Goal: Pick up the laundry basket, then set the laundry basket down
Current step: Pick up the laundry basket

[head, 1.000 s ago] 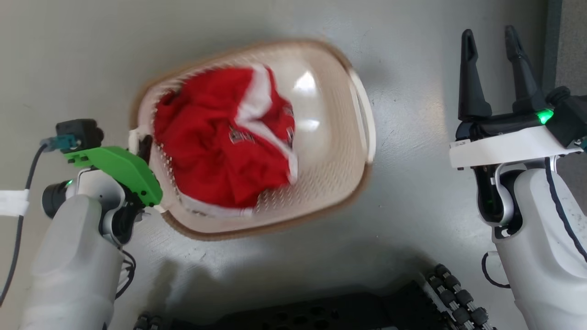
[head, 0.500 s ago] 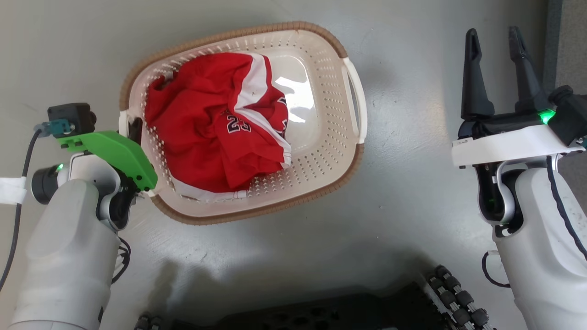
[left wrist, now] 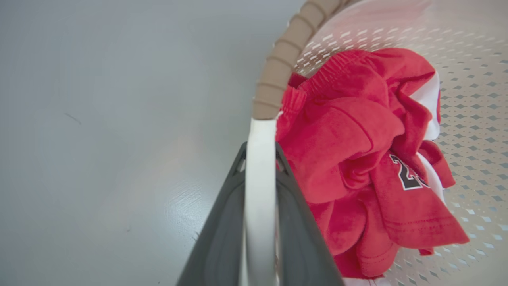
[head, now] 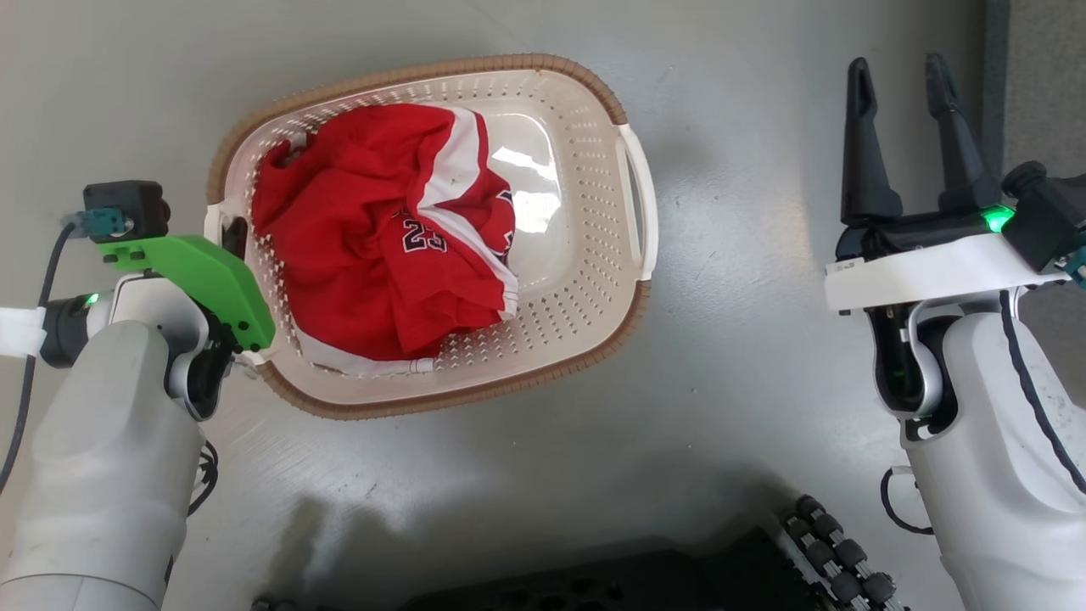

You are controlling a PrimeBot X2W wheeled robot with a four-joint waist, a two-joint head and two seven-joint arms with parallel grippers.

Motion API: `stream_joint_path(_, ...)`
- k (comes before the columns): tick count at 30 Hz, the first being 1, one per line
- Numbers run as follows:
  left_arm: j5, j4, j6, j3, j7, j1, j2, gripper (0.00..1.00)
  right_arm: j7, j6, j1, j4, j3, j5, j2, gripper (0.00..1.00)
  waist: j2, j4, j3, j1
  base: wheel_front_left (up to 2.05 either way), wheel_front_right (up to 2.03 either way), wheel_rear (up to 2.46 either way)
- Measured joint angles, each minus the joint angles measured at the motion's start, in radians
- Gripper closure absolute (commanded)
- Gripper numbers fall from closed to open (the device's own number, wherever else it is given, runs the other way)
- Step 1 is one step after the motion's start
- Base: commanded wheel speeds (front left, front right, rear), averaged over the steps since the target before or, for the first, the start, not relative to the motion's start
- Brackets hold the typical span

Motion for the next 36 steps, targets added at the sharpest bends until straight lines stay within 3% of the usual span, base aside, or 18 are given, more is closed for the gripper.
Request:
stream_joint_path(7,-0.007,0.028,-0.009,-0.007,0.002,-0.016,-0.005,1.00,0.000,0.000,0.000,0.000,-0.007,0.000,0.000,0.00,0.0000,-0.011,-0.002,0.0000,0.00,0.00,0.00)
stream_joint_path(8,-0.009,0.030,-0.009,-0.007,0.002,-0.019,-0.005,0.91,0.000,0.000,0.000,-0.001,-0.008,0.000,0.000,0.00,0.0001,-0.012,-0.002,0.0000,0.00,0.00,0.00)
stream_joint_path(9,-0.012,0.034,-0.009,-0.006,0.002,-0.023,-0.005,0.62,0.000,0.000,0.000,-0.001,-0.009,0.000,0.000,0.00,0.0000,-0.013,-0.001,0.0000,0.00,0.00,0.00)
stream_joint_path(10,-0.013,0.038,-0.010,-0.005,0.001,-0.025,-0.005,0.10,0.000,0.000,0.000,-0.001,-0.009,0.000,0.000,0.00,0.0000,-0.014,-0.001,0.0000,0.00,0.00,0.00)
stream_joint_path(11,-0.014,0.043,-0.010,-0.005,0.001,-0.028,-0.006,0.00,0.000,0.000,0.000,-0.001,-0.010,0.000,0.000,0.00,0.0000,-0.014,-0.001,0.0000,0.00,0.00,0.00)
stream_joint_path(20,-0.015,0.060,-0.011,-0.004,-0.044,-0.050,-0.015,0.00,0.000,0.002,0.000,-0.001,-0.026,-0.001,0.000,0.00,0.0000,-0.010,-0.002,0.0000,0.00,0.00,0.00)
stream_joint_path(36,-0.024,0.018,-0.018,0.026,-0.311,0.009,-0.075,0.00,-0.003,0.028,0.003,0.066,-0.061,-0.011,-0.002,0.00,0.0000,0.026,-0.140,0.0000,0.00,0.00,0.00)
